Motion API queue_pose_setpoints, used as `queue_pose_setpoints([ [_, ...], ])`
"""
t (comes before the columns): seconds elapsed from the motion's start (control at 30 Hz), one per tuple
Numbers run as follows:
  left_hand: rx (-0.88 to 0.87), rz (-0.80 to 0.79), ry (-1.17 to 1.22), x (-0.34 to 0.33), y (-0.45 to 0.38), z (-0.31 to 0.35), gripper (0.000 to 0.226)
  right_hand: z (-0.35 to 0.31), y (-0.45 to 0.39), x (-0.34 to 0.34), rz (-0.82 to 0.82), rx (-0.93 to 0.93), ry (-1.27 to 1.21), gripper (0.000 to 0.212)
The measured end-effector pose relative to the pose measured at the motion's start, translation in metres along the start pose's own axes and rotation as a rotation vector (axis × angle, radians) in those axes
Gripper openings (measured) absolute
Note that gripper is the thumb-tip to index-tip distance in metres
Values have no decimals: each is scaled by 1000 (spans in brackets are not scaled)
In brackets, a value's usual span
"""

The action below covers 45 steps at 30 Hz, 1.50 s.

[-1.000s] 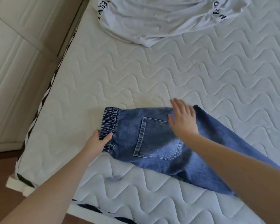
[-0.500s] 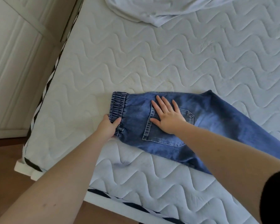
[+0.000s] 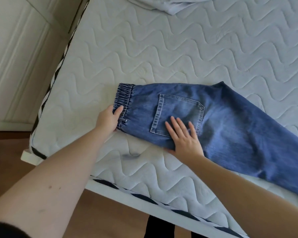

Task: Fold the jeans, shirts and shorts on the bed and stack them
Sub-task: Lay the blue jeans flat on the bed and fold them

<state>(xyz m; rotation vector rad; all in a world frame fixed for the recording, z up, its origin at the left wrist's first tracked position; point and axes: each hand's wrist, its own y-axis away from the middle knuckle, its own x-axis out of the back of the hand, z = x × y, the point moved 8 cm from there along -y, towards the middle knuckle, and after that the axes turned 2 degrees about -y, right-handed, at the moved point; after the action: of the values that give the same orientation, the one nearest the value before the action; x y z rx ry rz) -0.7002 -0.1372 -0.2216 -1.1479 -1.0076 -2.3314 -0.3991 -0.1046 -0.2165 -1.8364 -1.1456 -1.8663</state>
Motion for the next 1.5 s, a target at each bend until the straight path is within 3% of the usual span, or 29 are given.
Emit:
queue_pose_setpoints([
  [0.1,29,69,-47,14,5,-15,50,29,28,-6,-9,-15,41,109],
  [0.23,94,188,-71,23,28,-15,46,60,70,-17,-19,-68,34,97],
  [0.3,-64,327,-215,27,50,14,44,64,81,-19,-19,-111,23,90],
  [0.37,-339,358,-340,11,81,54,45,64,87,-17,-6,-136,8,86],
  [0.43,-583,281,-407,-23,114,92,46,65,95,-14,6,-157,-20,84],
  [0.57,-830,37,-385,-95,176,151,44,93,126,-13,-41,-295,-76,87],
  [0.87,-984,-358,-495,-211,261,240,50,226,266,-19,-165,-624,-112,79],
  [1.1,-1189,-422,-624,-293,329,326,65,318,399,-34,18,-1042,-287,72],
  [1.23,-1220,-405,-733,-334,356,359,77,346,472,-67,51,-1447,-611,100],
  [1.3,-1211,-350,-801,-350,363,371,84,346,492,-84,158,-1609,-873,112],
  [1.4,-1216,-239,-916,-370,370,390,90,333,501,-111,420,-1831,-1446,96],
  [1.5,-1205,-189,-1020,-384,367,407,87,315,483,-125,468,-1816,-1964,71],
])
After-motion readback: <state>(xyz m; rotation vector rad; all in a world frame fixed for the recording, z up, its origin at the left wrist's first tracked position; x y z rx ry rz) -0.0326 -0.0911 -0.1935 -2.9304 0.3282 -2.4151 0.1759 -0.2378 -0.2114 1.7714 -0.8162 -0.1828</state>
